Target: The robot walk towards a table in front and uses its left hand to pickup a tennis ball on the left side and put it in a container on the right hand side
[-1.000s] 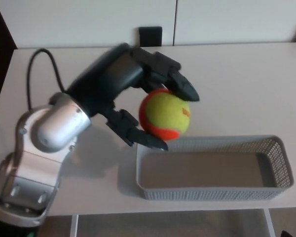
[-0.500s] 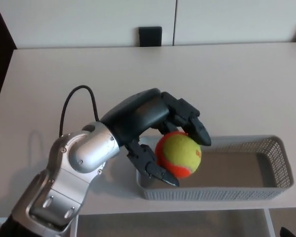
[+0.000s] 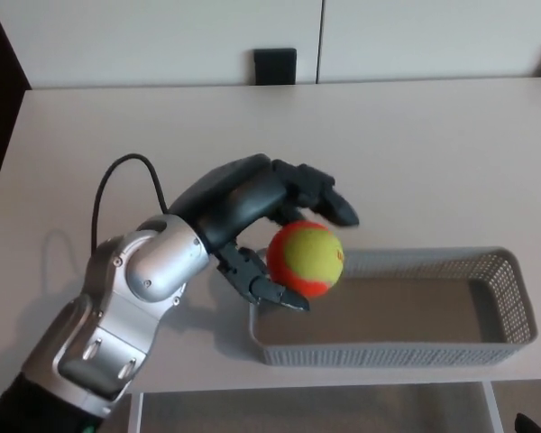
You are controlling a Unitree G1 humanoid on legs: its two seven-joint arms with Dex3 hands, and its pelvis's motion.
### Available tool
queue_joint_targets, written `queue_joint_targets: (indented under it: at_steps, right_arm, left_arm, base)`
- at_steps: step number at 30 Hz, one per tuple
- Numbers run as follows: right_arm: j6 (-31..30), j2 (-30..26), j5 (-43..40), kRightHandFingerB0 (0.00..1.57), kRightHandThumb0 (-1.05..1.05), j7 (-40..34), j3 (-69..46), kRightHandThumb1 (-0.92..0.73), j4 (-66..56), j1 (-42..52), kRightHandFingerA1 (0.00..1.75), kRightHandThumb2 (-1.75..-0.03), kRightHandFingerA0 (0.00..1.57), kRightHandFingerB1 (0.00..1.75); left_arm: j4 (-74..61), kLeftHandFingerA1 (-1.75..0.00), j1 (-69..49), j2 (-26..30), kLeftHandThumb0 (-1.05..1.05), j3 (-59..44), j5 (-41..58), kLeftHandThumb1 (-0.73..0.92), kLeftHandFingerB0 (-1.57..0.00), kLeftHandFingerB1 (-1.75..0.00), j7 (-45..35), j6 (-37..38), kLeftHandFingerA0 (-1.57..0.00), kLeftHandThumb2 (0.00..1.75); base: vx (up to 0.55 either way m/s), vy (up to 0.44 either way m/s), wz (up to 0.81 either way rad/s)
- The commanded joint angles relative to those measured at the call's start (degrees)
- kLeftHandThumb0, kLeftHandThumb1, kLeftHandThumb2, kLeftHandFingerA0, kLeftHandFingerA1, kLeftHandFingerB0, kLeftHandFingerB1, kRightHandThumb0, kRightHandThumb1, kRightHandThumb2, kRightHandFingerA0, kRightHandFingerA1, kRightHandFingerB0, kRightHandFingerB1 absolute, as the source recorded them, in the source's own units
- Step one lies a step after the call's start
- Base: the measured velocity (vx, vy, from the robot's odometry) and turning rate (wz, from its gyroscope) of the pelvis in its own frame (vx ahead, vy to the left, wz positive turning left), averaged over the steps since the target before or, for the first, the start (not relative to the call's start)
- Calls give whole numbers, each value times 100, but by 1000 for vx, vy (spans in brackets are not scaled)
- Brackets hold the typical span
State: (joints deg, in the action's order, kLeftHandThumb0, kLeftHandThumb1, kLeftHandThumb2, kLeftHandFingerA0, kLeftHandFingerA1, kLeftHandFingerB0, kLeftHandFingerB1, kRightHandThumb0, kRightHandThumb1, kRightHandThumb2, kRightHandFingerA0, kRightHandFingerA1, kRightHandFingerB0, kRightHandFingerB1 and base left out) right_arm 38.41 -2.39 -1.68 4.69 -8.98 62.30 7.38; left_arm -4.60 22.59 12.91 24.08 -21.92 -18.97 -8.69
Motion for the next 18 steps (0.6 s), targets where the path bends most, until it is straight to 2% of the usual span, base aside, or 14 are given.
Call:
queue_joint_targets:
  at_steps: [1,7,8,13,14,15,17,18]
  right_arm:
    - [-39,-17,-95,3,-70,72,-45,-85,-3,9,53,-68,7,23]
    - [-59,-43,-66,2,-73,35,-40,-83,12,-38,52,-67,6,22]
    - [-63,-52,-52,2,-74,27,-32,-82,2,-39,51,-68,5,22]
    - [-91,-48,-61,3,-74,-1,-42,-85,-39,-32,53,-66,7,24]
    - [-97,-40,-42,3,-74,-40,-36,-85,-36,-34,53,-66,7,24]
    - [-84,-44,-18,2,-72,-53,-19,-85,-62,-8,53,-67,8,23]
    - [-80,-40,-27,3,-72,-19,-12,-85,-92,10,53,-67,7,24]
    - [-65,-54,-2,2,-72,-41,0,-86,-86,19,52,-67,7,22]
  left_arm:
    - [-63,-56,62,202,-31,240,-784,-12,-19,-58,287,92,-7,67]
    - [-240,-55,144,278,-32,385,-926,-12,-18,-58,27,-54,-6,68]
    - [-266,-50,160,281,-91,393,-925,32,-18,-49,-30,-99,-9,61]
    - [-419,-48,169,324,-93,424,-965,32,-16,-49,-249,-241,-9,61]
    - [-464,-48,152,343,-93,419,-970,32,-16,-49,-277,-255,-9,61]
    - [-580,-54,78,375,-32,360,-910,-10,-18,-58,-269,-202,-6,69]
    - [-852,-54,-11,478,-33,180,-782,-9,-18,-59,-290,-110,-6,70]
    - [-1233,-54,-44,597,-102,-145,-602,35,-17,-55,-316,-64,-5,66]
  base:
    - [0,0,0]
    - [0,0,0]
    - [0,0,0]
    - [0,0,0]
    - [0,0,0]
    - [0,0,0]
    - [0,0,0]
    - [0,0,0]
